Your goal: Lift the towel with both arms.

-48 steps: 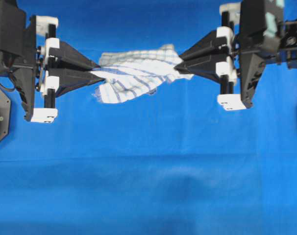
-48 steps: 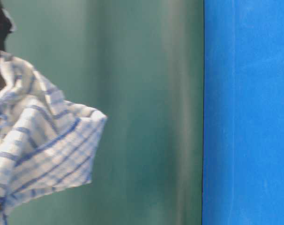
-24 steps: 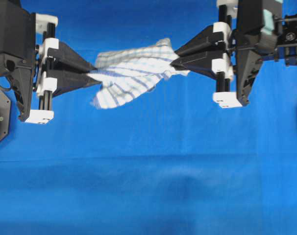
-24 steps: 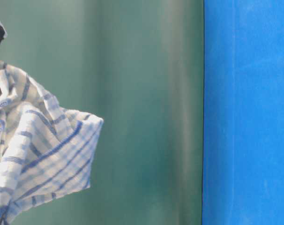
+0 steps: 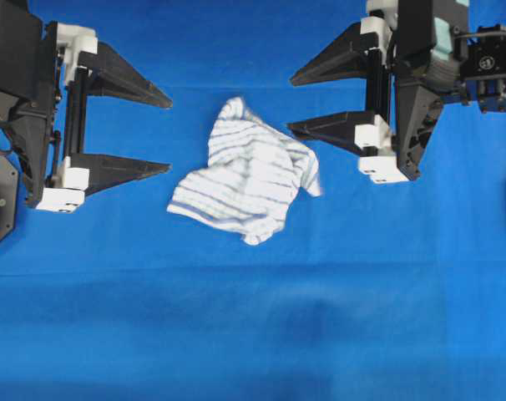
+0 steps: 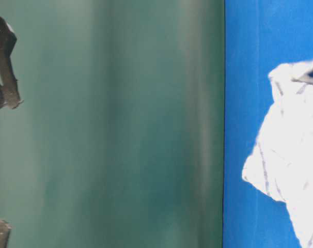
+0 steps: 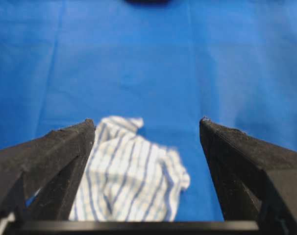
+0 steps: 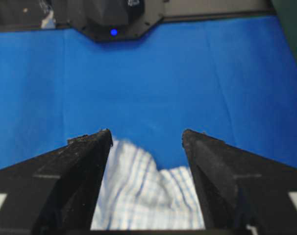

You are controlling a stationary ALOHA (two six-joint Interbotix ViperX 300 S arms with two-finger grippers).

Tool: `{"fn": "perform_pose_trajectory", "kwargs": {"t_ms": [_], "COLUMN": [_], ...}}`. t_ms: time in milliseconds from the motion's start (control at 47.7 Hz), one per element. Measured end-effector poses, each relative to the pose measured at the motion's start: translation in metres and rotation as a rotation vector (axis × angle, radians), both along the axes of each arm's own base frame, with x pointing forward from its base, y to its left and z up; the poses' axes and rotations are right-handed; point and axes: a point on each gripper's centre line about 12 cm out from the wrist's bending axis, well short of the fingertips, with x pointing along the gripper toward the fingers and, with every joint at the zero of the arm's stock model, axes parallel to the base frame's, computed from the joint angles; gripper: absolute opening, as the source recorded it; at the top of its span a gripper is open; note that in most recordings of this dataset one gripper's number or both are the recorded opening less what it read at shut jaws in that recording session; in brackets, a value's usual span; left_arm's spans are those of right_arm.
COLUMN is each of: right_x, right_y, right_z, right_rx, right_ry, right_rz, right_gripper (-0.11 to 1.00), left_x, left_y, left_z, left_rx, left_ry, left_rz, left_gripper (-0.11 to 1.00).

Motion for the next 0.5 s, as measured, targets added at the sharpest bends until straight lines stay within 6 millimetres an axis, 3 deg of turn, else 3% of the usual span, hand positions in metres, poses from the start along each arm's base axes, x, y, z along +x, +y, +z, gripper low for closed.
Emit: {"fn": "perform_pose_trajectory", "kwargs": {"t_ms": [231, 503], "right_x": [-0.005, -0.003], "right_y": [0.002, 0.007], "right_z": [-0.04, -0.116], "right_rx": [0.037, 0.09], "right_ry": [0.082, 0.164], "right_rz": [-0.006, -0.018], "right_gripper": [0.65, 0.64], "left_x": [0.011, 0.028], "left_y": [-0.006, -0.011], "left_z": [-0.04, -0.112], "left_rx": [-0.003, -0.002], "left_ry": [0.069, 0.131], "left_rz": [-0.017, -0.03], "left_gripper": [0.83, 0.83]}}
